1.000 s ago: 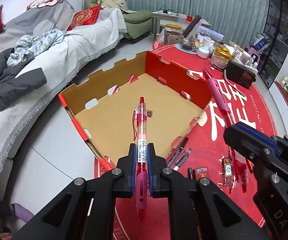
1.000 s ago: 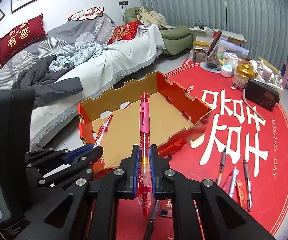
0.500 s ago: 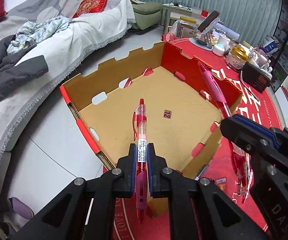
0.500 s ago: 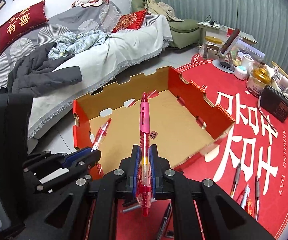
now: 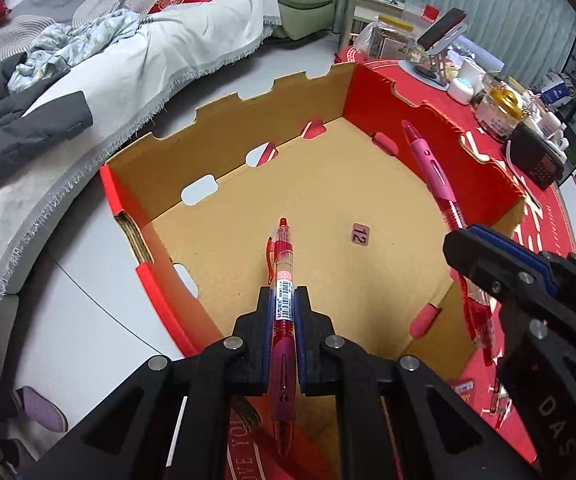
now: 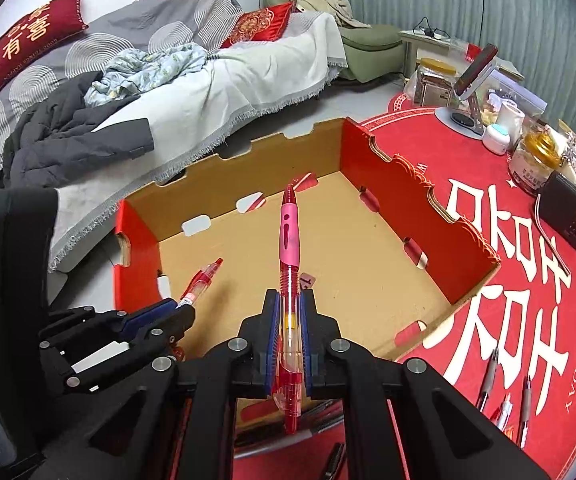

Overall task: Organize rigid objects
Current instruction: 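Carry both held red pens up and over the open cardboard box, then open the right tool over the box while the left tool opens, dropping both pens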

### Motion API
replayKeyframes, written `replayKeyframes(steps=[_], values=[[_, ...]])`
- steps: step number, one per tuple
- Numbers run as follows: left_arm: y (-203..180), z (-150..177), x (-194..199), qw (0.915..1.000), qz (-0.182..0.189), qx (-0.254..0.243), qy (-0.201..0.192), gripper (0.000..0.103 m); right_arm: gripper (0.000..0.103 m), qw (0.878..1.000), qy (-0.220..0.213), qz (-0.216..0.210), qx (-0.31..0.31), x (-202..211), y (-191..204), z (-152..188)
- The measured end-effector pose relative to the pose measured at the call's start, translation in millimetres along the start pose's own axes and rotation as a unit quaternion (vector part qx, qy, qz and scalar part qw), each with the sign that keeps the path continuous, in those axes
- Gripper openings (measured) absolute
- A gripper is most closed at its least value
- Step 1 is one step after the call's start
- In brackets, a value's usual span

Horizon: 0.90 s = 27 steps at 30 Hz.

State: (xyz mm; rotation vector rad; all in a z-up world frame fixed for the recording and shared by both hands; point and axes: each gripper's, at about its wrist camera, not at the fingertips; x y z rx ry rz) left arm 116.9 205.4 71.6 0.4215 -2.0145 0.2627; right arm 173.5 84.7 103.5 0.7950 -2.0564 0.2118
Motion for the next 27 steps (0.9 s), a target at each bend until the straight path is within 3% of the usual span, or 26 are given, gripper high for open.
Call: replayKeyframes(steps=[27], values=[[-6, -12, -21, 0.9986, -0.042, -0.032, -0.002, 0.011, 0.011, 0.999, 0.026, -0.008, -0.027, -32, -21, -8]])
Point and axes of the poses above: each gripper's, at about its wrist camera, not at the fingertips, and x roughly against the way its jaws point, y to its left, z to its underside, and after that the axes turned 3 degrees about -z, right-handed
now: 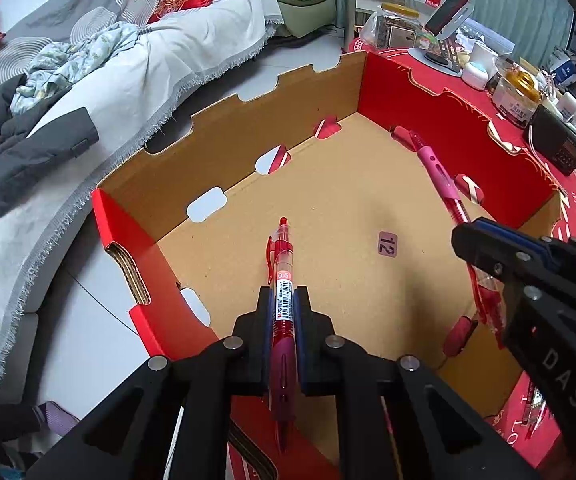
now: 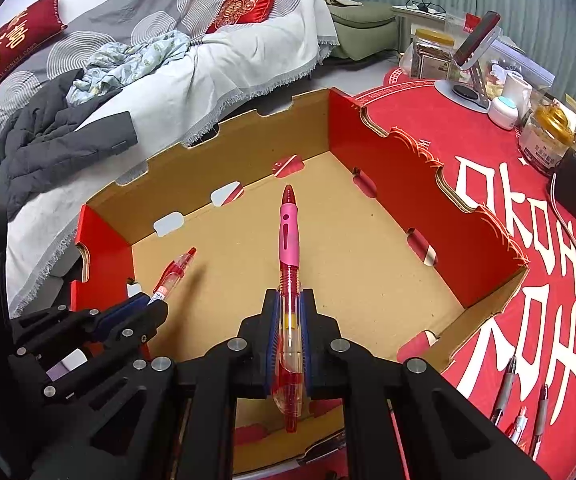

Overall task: Organize rigid objects
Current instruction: 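Open the right tool over the box while the left tool opens, dropping both pens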

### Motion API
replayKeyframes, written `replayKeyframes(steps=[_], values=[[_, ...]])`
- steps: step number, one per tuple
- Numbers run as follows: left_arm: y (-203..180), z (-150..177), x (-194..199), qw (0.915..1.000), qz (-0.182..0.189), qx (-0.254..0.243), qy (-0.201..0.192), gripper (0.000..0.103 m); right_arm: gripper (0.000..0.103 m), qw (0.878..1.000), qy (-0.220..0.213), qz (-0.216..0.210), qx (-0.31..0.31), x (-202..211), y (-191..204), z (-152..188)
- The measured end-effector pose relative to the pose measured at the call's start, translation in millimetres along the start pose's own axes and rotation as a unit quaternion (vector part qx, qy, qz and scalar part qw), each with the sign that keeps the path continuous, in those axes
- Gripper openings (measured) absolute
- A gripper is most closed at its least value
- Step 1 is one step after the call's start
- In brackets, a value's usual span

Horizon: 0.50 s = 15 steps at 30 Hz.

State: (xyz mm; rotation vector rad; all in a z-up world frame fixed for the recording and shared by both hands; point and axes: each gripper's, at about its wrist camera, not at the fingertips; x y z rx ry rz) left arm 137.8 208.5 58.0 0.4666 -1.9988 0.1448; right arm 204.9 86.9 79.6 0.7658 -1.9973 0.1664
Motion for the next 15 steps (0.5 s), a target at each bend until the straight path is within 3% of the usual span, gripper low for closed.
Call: replayKeyframes(steps=[2, 4, 6, 11, 15], values=[[0, 0, -1, 1.0, -0.004, -0.001, 0.002, 0.011, 0.011, 1.0, -0.001, -0.002, -0.004, 1, -2, -1], [-1, -1, -2, 1.0, 0.0, -0.004, 0.006, 0.031, 0.011, 1.0, -0.003, 0.007, -0.006, 3, -3, -2], [-2, 0, 0, 1.0, -0.001, -0.008, 0.0, 0.039, 0.011, 1.0, -0.002, -0.001, -0.013, 5, -6, -3], [0, 2, 11, 0.9997, 0.018, 0.0, -0.014, 0.039, 0.011, 0.999, -0.018, 0.008, -0.025, 24, -15, 2], [0, 12, 34, 0.9979, 0.045, 0.001, -0.047, 0.039, 0.011, 0.998, -0.054, 0.011, -0.038, 60, -26, 21]])
Point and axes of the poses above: each gripper's, at about its wrist camera, not at the fingertips, and x roughly against the way its jaws point, y to its left, z to its underside, and after that the axes turned 3 degrees about -z, right-handed
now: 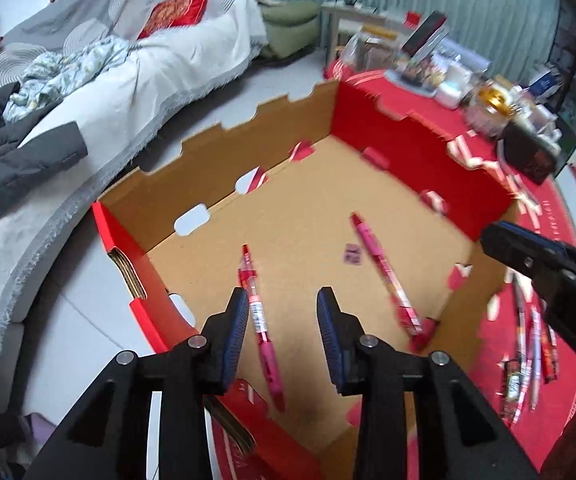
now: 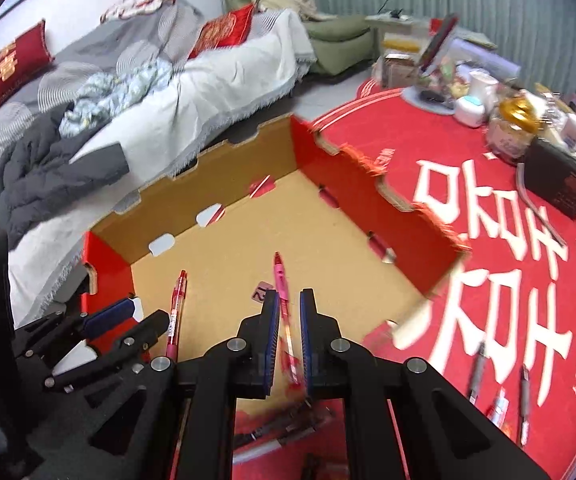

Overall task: Organize rigid objects
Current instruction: 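Open the right tool over the box while the left tool opens, dropping both pens, then move both open tools back down to the pens on the mat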

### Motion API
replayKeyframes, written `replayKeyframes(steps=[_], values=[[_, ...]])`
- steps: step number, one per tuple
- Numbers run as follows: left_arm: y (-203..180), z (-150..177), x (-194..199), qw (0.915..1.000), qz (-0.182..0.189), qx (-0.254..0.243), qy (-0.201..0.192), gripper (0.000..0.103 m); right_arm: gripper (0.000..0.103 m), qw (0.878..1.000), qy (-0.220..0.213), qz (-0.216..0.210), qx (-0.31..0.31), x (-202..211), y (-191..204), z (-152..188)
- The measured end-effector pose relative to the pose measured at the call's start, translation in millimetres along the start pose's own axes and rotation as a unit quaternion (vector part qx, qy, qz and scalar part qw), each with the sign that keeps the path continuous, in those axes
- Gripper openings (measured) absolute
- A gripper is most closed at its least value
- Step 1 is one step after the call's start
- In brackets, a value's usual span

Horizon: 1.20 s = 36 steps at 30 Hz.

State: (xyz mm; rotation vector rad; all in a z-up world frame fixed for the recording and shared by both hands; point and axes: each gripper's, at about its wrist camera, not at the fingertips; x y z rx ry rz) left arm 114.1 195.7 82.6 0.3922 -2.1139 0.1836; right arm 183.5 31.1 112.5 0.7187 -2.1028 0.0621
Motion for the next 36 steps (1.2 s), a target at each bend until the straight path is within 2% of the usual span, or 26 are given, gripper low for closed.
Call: replayKeyframes(steps=[4, 7, 12, 15, 18, 23, 27, 32, 33, 35, 36], values=[[-17, 14, 29, 0.9994, 0.02, -0.016, -0.022, 0.039, 0.011, 1.0, -0.019, 0.006, -0.009, 33, -13, 24], [-44, 33, 52, 0.9978, 0.039, -0.043, -0.032, 0.039, 0.011, 0.999, -0.023, 0.018, -0.021, 53, -27, 48], [-84, 67, 69, 0.994, 0.06, -0.087, -0.027, 0.039, 0.011, 0.998, -0.022, 0.05, -0.018, 79, -51, 90], [-98, 90, 63, 0.9923, 0.072, -0.101, -0.001, 0.039, 0.011, 0.997, -0.014, 0.063, -0.032, 87, -73, 119], [-106, 115, 48, 0.9914, 0.069, -0.106, 0.033, 0.039, 0.011, 0.995, -0.004, 0.069, -0.068, 89, -101, 143], [-121, 152, 30, 0.9884, 0.066, -0.119, 0.067, 0.039, 0.011, 0.992, -0.009, 0.053, -0.113, 92, -134, 172], [-123, 160, 24, 0.9889, 0.061, -0.11, 0.079, 0.039, 0.011, 0.991, -0.018, 0.044, -0.127, 94, -150, 179], [-126, 156, 26, 0.9896, 0.047, -0.118, 0.068, 0.041, 0.011, 0.99, -0.024, 0.057, -0.128, 93, -164, 178], [-126, 156, 26, 0.9897, 0.045, -0.119, 0.067, 0.045, 0.016, 0.99, -0.023, 0.062, -0.124, 92, -166, 177], [-127, 155, 26, 0.9902, 0.037, -0.121, 0.06, 0.052, 0.079, 0.99, -0.03, 0.072, -0.118, 93, -171, 175], [-128, 154, 26, 0.9903, 0.034, -0.122, 0.057, 0.053, 0.081, 0.99, -0.046, 0.078, -0.11, 97, -172, 174]])
Point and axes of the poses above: each gripper's, at about its wrist camera, not at the fingertips, and x roughly against the way its jaws point, y to its left, z to its underside, and after that the axes turned 3 degrees about -z, right-handed
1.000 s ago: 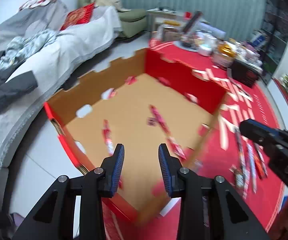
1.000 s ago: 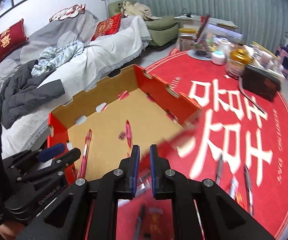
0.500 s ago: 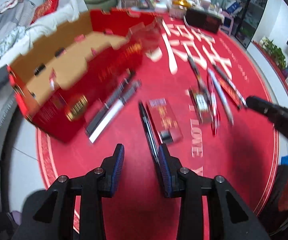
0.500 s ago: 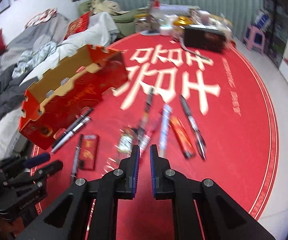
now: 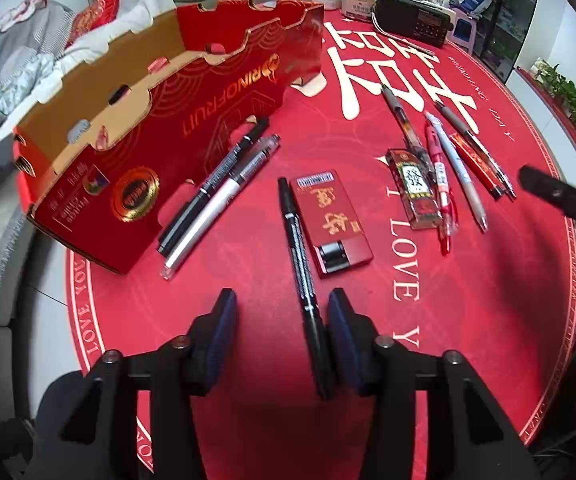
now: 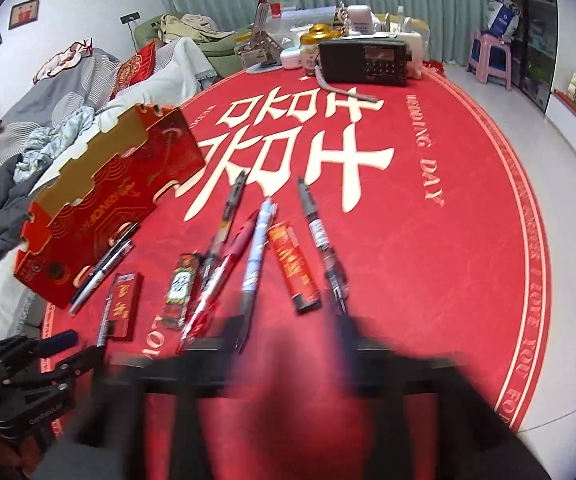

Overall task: Organize rigid objects
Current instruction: 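Move both open tools back down to the pens on the mat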

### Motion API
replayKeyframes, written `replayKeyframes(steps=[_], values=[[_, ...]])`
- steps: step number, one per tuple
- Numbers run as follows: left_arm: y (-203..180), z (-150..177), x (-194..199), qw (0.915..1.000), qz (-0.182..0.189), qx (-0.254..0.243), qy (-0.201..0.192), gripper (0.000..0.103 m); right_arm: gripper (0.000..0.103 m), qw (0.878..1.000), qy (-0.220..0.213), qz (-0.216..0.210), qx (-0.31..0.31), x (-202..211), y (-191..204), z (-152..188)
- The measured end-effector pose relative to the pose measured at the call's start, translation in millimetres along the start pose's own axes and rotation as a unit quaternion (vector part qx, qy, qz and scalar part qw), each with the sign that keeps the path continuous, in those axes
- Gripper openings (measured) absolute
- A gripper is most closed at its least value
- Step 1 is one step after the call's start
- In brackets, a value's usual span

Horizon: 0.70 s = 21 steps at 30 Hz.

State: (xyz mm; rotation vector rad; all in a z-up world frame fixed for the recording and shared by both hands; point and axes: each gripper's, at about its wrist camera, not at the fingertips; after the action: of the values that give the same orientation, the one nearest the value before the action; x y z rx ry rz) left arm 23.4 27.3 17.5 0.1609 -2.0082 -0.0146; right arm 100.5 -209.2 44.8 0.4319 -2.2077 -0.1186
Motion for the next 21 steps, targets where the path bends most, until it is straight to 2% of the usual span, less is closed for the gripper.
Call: replayKeyframes(steps=[3, 4, 6, 18, 21], values=[[0, -2, -1, 1.0, -0.004, 0.0, -0.003, 0.052, 0.072, 0.999, -0.005, 0.011, 0.03, -1, 2, -8], [0, -3, -2, 1.0, 0.001, 0.002, -0.001, 0.046, 0.07, 0.999, -0.001, 0.015, 0.034, -3, 2, -10], [0, -4, -4, 1.0, 0.002, 0.003, 0.004, 0.043, 0.07, 0.999, -0.001, 0.014, 0.031, -6, -1, -14], [3, -5, -10, 0.9992, 0.015, 0.029, 0.023, 0.043, 0.07, 0.999, -0.002, 0.019, 0.048, -25, -12, -28], [-4, -8, -13, 0.9994, 0.011, 0.02, 0.026, 0.043, 0.07, 0.998, 0.001, 0.02, 0.051, -31, -18, -31]])
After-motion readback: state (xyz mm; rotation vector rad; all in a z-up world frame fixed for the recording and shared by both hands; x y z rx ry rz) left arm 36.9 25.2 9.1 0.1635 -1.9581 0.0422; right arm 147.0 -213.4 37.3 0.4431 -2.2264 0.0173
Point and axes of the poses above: each gripper's, at about its wrist camera, not at the fingertips, and x roughly against the way its jaws point, y to its left, z to its underside, and after that the axes turned 3 degrees about -z, right-handed
